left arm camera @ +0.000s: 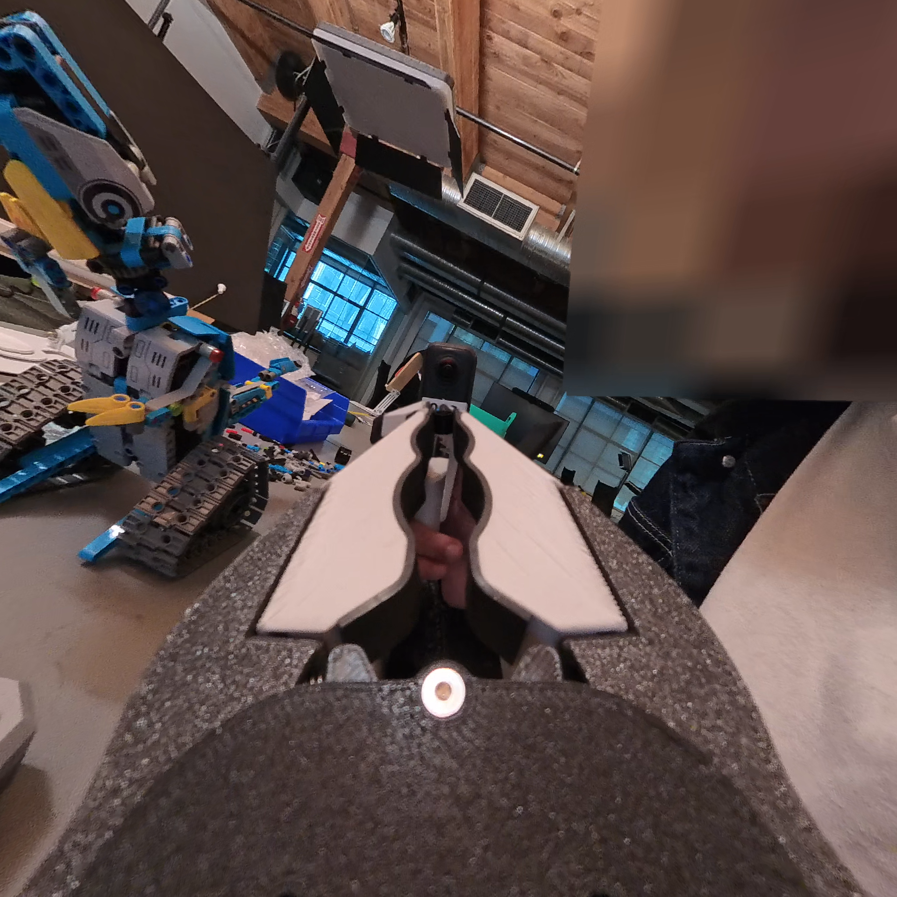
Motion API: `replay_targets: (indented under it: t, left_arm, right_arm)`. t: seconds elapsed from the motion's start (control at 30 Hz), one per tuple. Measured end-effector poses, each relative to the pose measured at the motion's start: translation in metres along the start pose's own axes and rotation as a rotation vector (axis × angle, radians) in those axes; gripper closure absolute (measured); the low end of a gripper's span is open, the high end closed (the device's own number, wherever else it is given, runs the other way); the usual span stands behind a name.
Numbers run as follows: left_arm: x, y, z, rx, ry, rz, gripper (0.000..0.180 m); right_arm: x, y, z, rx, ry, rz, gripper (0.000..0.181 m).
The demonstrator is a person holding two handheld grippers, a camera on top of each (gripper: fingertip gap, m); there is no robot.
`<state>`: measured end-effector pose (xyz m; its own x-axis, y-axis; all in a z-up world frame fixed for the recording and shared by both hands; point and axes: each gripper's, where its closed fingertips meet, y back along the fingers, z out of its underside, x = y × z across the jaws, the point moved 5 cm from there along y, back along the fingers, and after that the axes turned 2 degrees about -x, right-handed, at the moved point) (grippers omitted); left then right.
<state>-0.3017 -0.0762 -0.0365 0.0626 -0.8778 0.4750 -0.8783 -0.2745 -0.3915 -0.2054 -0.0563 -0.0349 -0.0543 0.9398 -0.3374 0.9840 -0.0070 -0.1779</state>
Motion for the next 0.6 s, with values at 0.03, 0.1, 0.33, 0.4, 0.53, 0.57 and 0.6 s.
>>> replay_targets:
  t: [0.03,0.1,0.33,0.4,0.53,0.57,0.6]
  left_arm:
    - [-0.0002,0.0001,0.0,0.0,0.0,0.0,0.175]
    - [-0.0007,-0.0003,0.0007,-0.007,0.001,0.0,0.175]
    - [-0.0014,-0.0008,0.0013,-0.013,-0.001,0.004,0.175]
    - [-0.0009,-0.0008,0.0018,-0.016,0.004,0.009,0.175]
    - [-0.0022,-0.0005,0.0021,-0.022,0.018,0.009,0.175]
    - [-0.0027,-0.0007,0.0026,-0.027,0.022,0.008,0.175]
    - [-0.0028,-0.001,0.003,-0.03,0.026,0.01,0.175]
  right_arm:
    - [-0.0004,-0.0001,0.0003,-0.003,-0.011,-0.012,0.179]
    - [-0.0011,0.0003,-0.001,0.009,-0.009,-0.012,0.18]
    - [-0.0013,-0.0006,-0.0006,-0.003,-0.015,-0.02,0.179]
    - [-0.0011,-0.0001,-0.0003,0.003,-0.033,-0.03,0.179]
    - [-0.0026,-0.0004,-0.0006,-0.006,0.0,-0.014,0.179]
    - [-0.0031,-0.0006,-0.0017,0.002,0.002,-0.017,0.179]
    - [-0.0031,-0.0005,-0.0022,0.005,0.001,-0.017,0.179]
